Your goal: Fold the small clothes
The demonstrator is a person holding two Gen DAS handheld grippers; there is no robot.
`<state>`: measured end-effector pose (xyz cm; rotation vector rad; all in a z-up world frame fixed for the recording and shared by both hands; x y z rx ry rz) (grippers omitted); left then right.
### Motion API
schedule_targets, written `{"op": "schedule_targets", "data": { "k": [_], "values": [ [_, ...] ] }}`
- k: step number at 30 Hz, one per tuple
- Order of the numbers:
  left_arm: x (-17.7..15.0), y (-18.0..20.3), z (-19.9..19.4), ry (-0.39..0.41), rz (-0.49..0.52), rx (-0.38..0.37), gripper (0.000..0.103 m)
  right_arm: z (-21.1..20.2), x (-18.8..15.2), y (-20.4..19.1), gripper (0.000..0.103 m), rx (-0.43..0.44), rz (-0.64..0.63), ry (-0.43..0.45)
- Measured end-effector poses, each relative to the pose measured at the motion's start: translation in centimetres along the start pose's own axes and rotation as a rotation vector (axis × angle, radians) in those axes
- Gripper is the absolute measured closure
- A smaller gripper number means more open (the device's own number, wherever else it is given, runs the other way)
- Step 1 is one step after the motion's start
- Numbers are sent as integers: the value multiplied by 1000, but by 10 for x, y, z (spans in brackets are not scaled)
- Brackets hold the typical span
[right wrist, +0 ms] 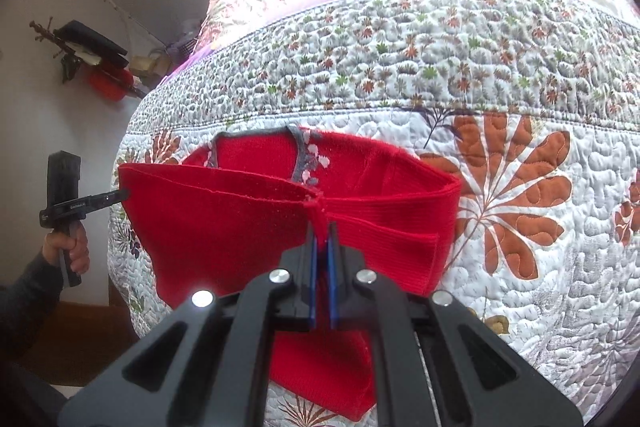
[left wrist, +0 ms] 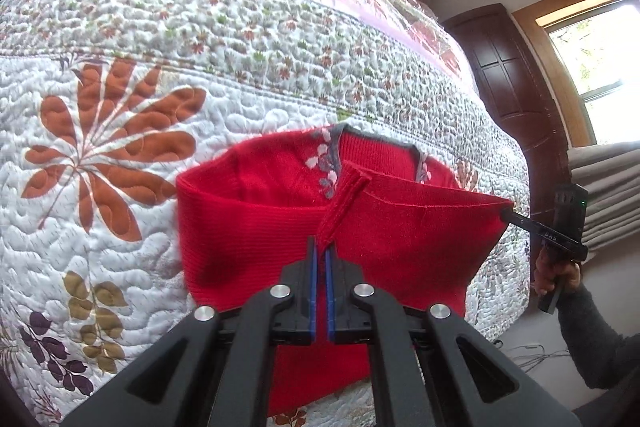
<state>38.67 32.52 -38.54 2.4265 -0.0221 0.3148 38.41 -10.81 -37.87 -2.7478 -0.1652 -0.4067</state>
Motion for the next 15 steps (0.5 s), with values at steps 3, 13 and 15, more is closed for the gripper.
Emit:
{"op": "schedule_targets", "data": {
  "k": [3,13,15],
  "values": [
    [12,-4,1,9,-1,8,100,1,14,4,100,-5,10,16],
    [45,-14,16,15,-4,7,100,19,46,19,100,-27,45,19],
    [51,-15,16,19,-5,4,100,20,49,22,100,-31,53,20]
  ]
}}
Point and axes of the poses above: each gripper's, at about its wrist camera, not at the fingertips, and z roughly the way its jaws point, y to its right, x to its top, the point moved 6 cm from there along z, roughly the way its jaws point, and after that the axes turned 6 degrees about -x, right-handed, at the moved point
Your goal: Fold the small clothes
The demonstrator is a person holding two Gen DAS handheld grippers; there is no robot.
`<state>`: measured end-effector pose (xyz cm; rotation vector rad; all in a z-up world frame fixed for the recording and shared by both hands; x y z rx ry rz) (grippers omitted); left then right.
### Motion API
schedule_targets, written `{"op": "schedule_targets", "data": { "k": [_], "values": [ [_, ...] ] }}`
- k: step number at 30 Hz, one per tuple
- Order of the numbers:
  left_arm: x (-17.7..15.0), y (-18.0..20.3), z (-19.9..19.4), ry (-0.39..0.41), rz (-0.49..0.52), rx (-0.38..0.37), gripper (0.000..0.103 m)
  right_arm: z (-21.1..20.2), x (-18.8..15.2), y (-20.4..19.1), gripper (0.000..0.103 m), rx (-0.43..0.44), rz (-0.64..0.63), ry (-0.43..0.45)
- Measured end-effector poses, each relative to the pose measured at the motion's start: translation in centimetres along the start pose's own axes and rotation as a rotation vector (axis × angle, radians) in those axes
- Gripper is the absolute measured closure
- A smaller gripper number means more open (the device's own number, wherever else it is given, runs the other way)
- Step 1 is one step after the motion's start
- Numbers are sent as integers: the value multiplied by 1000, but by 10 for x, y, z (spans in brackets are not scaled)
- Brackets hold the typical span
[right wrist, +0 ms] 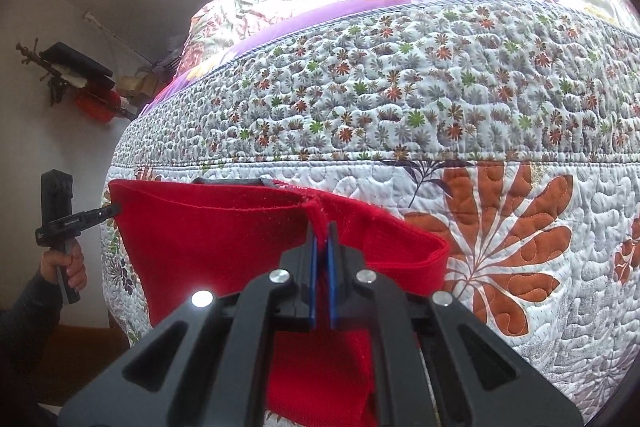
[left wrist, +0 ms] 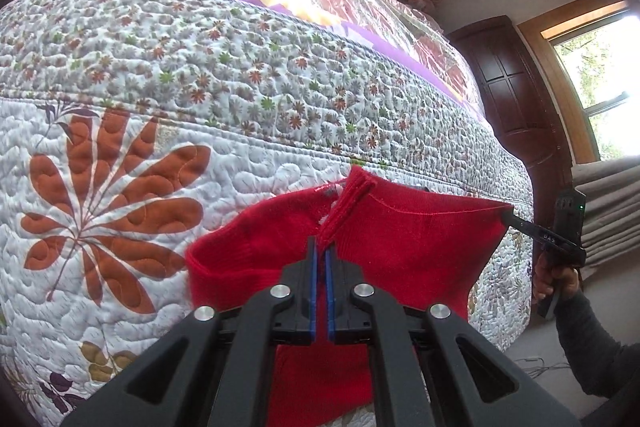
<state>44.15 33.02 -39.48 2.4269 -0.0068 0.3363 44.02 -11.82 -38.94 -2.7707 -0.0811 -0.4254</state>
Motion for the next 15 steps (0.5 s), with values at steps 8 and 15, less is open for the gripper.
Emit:
{"op": "schedule_targets", "data": {
  "k": [8,15],
  "values": [
    [14,-14,12,-22,-15,4,100,13,16,7,100,-10,6,-9],
    [25,-24,27,-42,-15,3,100,27,26,11,100,-19,4,-19]
  ]
}}
Point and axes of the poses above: each gripper's, at about its wrist camera, not at the fingertips, and z roughly the way its jaws point, y to its right, x to its top, the point moved 6 cm from there along z, roughly the way its jaws point, and after that the axes turned 6 degrees about -x, right-handed, at the moved point
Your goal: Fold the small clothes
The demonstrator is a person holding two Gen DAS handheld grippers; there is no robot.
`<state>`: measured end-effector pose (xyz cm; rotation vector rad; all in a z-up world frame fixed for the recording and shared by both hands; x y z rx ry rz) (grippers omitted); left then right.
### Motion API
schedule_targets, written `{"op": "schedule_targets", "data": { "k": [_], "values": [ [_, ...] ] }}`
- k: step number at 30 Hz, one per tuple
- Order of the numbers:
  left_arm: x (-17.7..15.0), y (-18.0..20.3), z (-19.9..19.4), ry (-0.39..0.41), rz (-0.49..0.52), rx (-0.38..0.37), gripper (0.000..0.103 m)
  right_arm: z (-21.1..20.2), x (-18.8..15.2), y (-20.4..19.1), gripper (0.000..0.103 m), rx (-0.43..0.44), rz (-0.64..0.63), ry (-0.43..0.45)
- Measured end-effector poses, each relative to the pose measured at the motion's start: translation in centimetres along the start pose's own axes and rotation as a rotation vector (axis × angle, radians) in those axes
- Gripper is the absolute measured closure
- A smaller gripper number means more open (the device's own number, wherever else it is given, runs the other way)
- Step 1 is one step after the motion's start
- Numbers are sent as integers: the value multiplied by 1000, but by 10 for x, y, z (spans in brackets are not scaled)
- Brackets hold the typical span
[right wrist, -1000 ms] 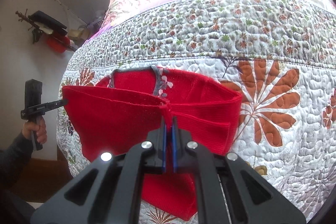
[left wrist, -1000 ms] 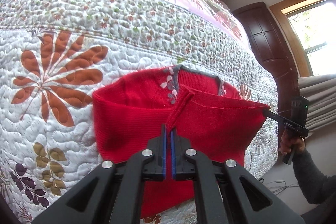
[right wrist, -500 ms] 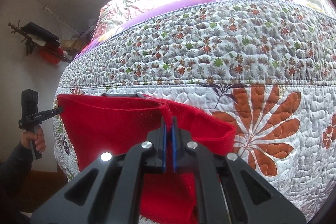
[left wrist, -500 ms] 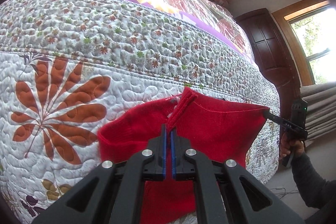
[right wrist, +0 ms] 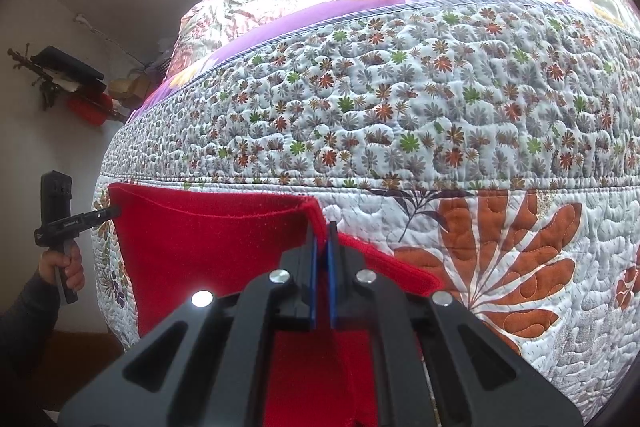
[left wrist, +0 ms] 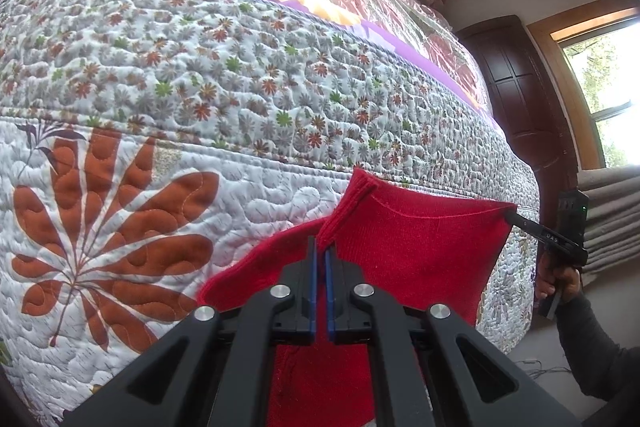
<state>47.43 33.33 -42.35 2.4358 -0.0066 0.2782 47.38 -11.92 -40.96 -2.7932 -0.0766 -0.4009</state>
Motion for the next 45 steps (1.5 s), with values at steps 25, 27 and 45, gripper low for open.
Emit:
{"op": "schedule_targets", "data": {
  "k": [25,27,45],
  "values": [
    [-64,12,-2,-44,7,-116,73,9,-81,-14,77,59,92,-122],
    [-100,19,14,-117,3,-165,73,19,-108,-17,77,64,92,-181],
    [-191,-14,33,-217,-135,-183,66,9,-200,-7,68,-12,57,-312]
  ]
}}
Point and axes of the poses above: each gripper's, at about its wrist camera, not at the fingertips, and z roughly the way its jaws point, y to its right, x to its top, the point moved 6 cm from there along z, roughly the way its jaws point, and after that the axes turned 6 degrees about -x, right-handed, at the moved point
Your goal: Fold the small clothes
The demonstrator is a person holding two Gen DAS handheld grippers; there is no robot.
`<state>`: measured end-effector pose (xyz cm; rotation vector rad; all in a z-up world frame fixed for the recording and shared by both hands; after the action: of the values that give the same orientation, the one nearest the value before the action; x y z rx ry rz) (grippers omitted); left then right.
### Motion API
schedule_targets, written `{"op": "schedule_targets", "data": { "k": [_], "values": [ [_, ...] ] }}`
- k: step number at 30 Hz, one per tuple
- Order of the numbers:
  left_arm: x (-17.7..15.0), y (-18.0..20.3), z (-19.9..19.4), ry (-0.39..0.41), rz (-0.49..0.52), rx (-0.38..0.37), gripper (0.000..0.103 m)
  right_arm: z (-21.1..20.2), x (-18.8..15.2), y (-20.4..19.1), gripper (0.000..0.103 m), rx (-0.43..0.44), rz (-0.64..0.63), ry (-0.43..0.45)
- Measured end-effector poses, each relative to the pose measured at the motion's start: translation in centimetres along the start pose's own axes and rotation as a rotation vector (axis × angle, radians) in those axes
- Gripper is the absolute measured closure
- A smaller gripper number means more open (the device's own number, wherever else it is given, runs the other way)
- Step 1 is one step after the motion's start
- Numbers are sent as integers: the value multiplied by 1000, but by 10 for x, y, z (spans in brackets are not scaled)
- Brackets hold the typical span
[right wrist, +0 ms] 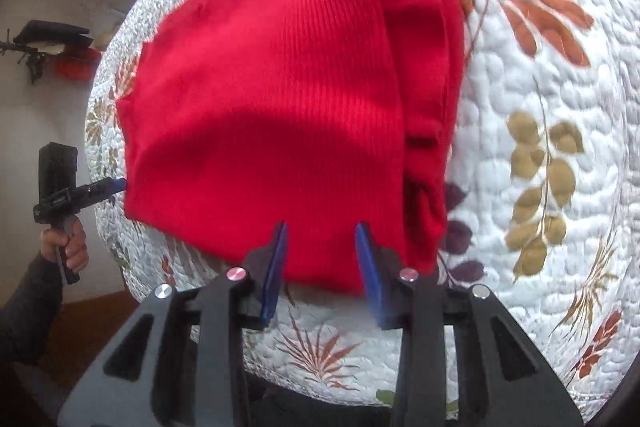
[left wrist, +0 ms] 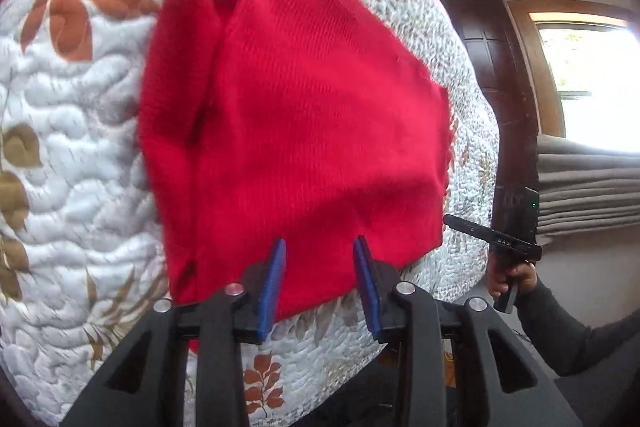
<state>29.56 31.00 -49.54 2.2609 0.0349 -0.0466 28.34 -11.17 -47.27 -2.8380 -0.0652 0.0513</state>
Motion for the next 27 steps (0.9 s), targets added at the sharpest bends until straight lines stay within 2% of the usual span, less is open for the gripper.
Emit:
{"op": "schedule_targets", "data": {
  "k": [2,6,8,9,11,13,15,16,18,22,27],
  "values": [
    [-9,-17,11,-37,-27,37,63,15,-9,10,69,-55,2,-24],
    [-16,-24,0,-28,-66,18,63,12,-10,22,75,-61,59,-3],
    [-15,-20,-17,5,-58,22,47,-1,-13,21,70,-91,75,29],
    [-15,-18,-29,25,-55,25,42,-9,-16,21,63,-117,78,50],
    [-10,-22,-55,63,-62,53,23,-28,-23,13,59,-179,38,95],
    [0,-31,-78,97,-74,67,19,-42,-30,-17,38,-282,-64,140],
    [16,-44,-96,114,-95,75,19,-48,-39,-65,30,-383,-234,192],
    [26,-49,-101,118,-107,75,18,-46,-45,-91,25,-418,-324,211],
    [46,-57,-104,115,-133,45,16,-36,-62,-144,21,-470,-494,235],
    [78,-63,-94,90,-126,5,15,-7,-92,-230,21,-433,-689,245],
    [102,-58,-67,72,-100,-85,14,23,-105,-306,23,-350,-761,214]
  ]
}}
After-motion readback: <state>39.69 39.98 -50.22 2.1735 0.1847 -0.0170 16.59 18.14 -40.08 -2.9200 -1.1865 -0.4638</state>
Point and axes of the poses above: each gripper's, at about its wrist camera, not at the fingertips, and z roughly the way its jaws point, y to its right, x to its top, the point moved 6 cm from there along z, roughly the way its jaws point, and after that the axes turned 6 degrees about -x, right-handed, at the moved point
